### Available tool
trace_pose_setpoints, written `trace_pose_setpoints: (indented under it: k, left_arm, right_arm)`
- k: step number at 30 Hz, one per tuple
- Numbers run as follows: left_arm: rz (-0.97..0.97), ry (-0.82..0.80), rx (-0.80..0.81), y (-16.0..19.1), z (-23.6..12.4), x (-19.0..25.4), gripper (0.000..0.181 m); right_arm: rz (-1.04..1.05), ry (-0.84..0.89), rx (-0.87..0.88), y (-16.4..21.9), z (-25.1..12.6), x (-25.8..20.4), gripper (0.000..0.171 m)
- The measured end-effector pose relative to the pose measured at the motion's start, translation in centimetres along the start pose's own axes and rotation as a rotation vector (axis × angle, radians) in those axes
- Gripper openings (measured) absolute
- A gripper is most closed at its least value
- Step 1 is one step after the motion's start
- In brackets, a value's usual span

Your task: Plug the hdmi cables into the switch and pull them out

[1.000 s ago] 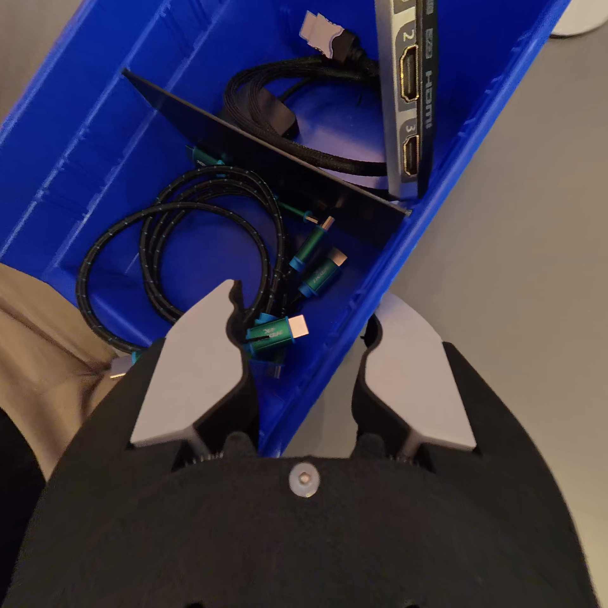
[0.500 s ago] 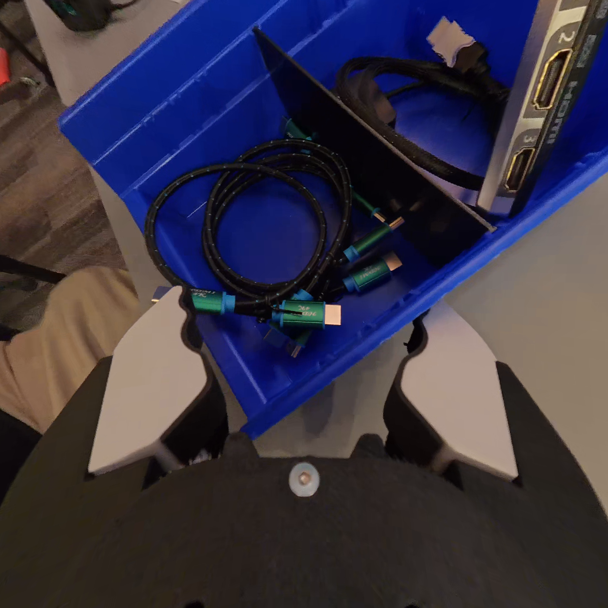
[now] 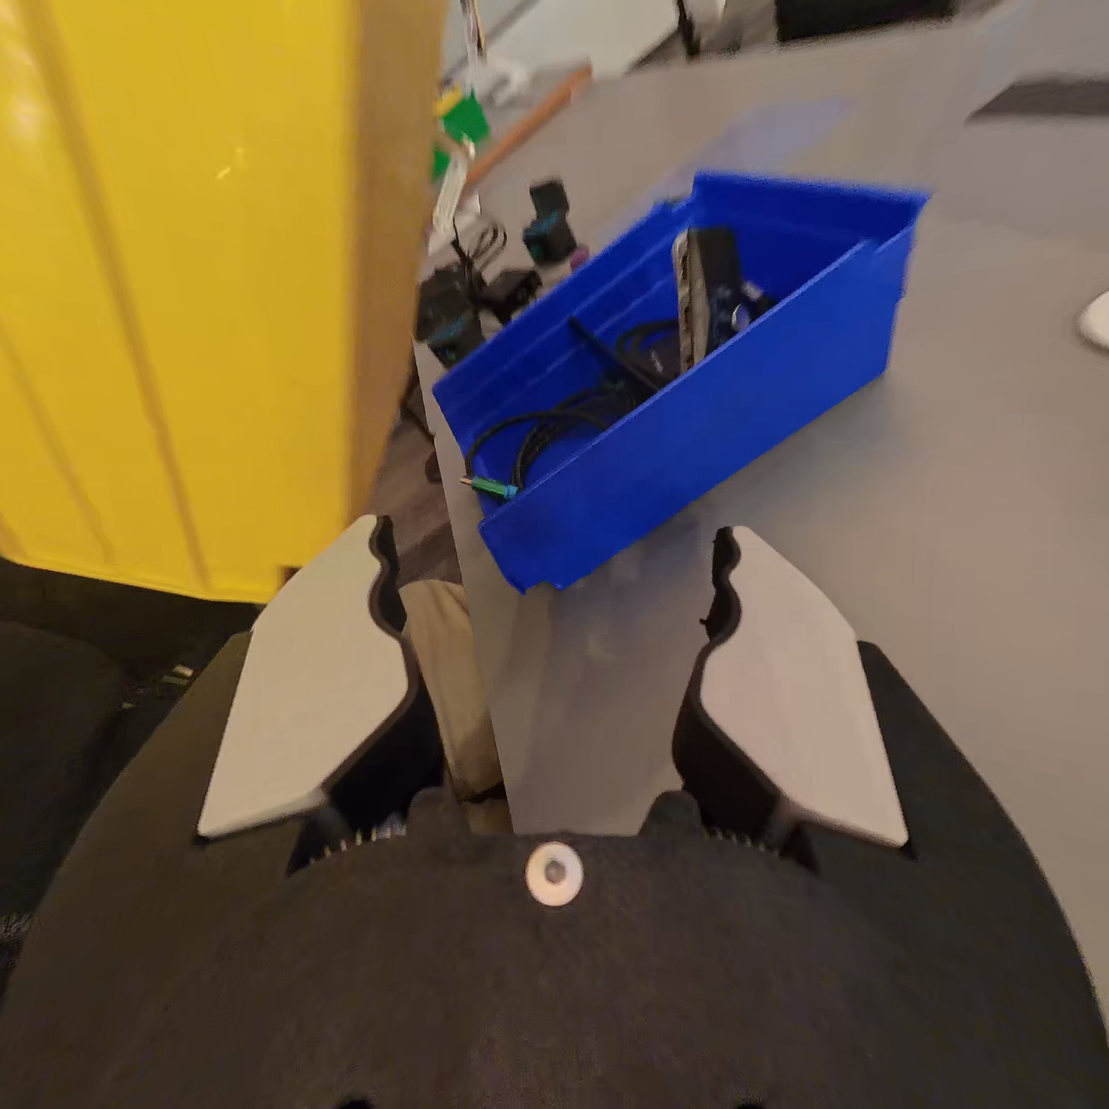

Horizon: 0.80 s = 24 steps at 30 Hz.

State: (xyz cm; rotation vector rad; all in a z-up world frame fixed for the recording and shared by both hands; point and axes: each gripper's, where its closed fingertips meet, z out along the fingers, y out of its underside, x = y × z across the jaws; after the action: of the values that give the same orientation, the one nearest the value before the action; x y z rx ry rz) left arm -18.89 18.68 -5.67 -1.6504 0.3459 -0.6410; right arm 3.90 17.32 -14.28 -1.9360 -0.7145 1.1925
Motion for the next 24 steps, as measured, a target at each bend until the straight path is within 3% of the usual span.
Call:
trace_pose_setpoints:
  k: [4, 7, 9, 13, 16, 19, 24]
  left_arm:
    - [0.045, 0.097, -0.072, 2.6, 4.8, 5.8, 0.008]
    - [0.108, 0.140, -0.119, 4.4, 7.7, 9.6, 0.008]
    - [0.143, 0.171, -0.144, 5.6, 9.3, 11.9, 0.008]
    - [0.137, 0.221, -0.206, 8.1, 12.1, 15.3, 0.008]
    - [0.097, 0.236, -0.238, 9.6, 13.5, 16.8, 0.008]
    - [0.110, 0.198, -0.266, 11.0, 15.0, 17.0, 0.009]
    - [0.161, 0.164, -0.313, 13.8, 17.0, 17.9, 0.009]
  right_arm:
    - [-0.040, 0.069, 0.204, -0.4, -7.3, -1.2, 0.099]
    - [-0.036, 0.154, 0.372, 0.3, -12.3, -1.8, 0.082]
    - [-0.016, 0.183, 0.426, 1.6, -14.3, -2.4, 0.085]
    - [-0.039, 0.303, 0.472, 4.3, -16.7, -3.4, 0.081]
    - [-0.005, 0.390, 0.510, 5.4, -18.9, -3.0, 0.088]
    - [0.076, 0.390, 0.539, 6.1, -20.0, -2.4, 0.089]
    - [0.116, 0.527, 0.431, 8.3, -18.6, -0.4, 0.090]
